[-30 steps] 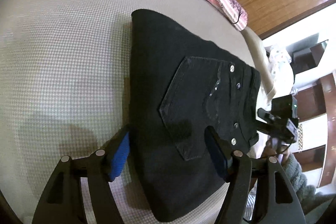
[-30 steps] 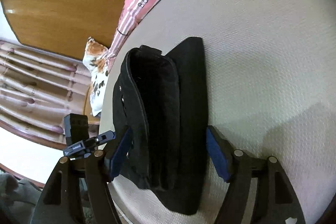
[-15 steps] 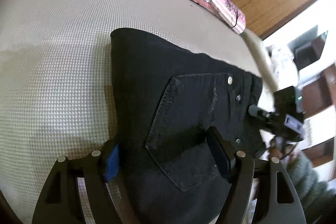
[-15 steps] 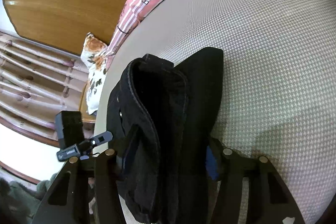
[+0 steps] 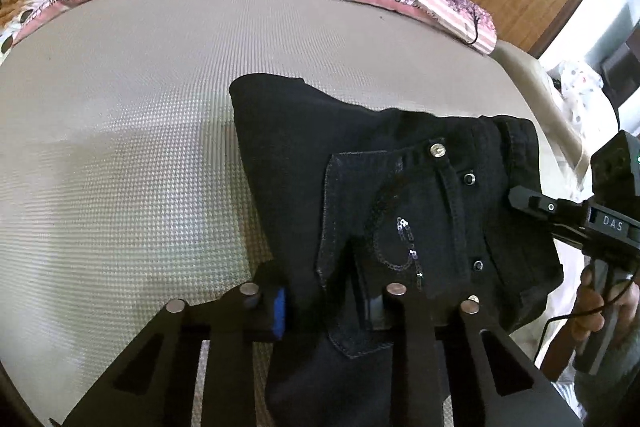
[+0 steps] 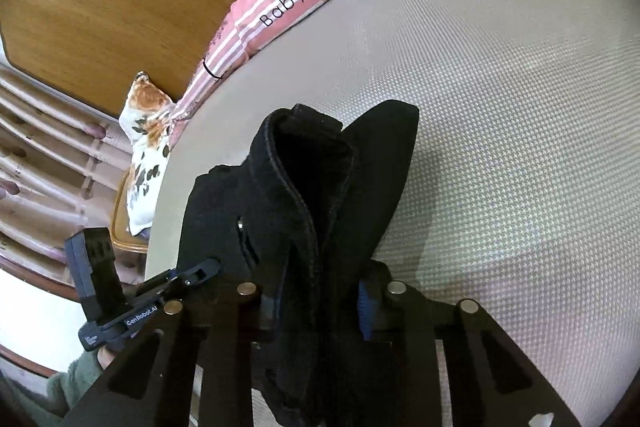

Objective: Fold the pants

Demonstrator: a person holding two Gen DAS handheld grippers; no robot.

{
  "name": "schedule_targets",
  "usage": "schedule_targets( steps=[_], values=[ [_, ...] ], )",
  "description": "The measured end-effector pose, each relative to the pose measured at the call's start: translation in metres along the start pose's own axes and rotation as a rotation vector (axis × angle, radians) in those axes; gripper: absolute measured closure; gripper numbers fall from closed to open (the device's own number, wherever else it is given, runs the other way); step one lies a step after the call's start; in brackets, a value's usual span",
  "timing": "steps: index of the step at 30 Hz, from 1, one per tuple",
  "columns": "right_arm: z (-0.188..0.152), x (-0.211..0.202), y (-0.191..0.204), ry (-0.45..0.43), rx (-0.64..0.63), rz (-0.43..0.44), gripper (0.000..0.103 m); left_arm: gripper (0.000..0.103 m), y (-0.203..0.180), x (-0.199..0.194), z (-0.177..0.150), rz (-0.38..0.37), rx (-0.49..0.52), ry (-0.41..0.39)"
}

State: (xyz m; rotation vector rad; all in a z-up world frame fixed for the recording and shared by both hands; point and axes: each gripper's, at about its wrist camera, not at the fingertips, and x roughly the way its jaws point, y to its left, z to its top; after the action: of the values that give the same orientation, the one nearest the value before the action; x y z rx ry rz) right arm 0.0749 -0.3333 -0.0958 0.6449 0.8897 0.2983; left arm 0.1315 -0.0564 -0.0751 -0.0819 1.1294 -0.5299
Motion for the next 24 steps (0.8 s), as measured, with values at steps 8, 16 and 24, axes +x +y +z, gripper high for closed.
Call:
schedule_targets(
  steps=[8,16,24],
  values=[
    [0.002,-0.002,0.025,-0.010,-0.018,0.014,0.081,0.085,-0.005,-0.017,0.003,-0.021,0.019,-0.025],
    [0.010,0.024,0.048,0.019,-0.023,0.059,0.081,0.086,0.017,-0.032,0.014,-0.008,-0.014,-0.062],
    [0.034,0.071,0.075,0.051,-0.023,0.111,0.081,0.086,0.059,-0.039,0.030,0.052,-0.056,-0.093]
  ],
)
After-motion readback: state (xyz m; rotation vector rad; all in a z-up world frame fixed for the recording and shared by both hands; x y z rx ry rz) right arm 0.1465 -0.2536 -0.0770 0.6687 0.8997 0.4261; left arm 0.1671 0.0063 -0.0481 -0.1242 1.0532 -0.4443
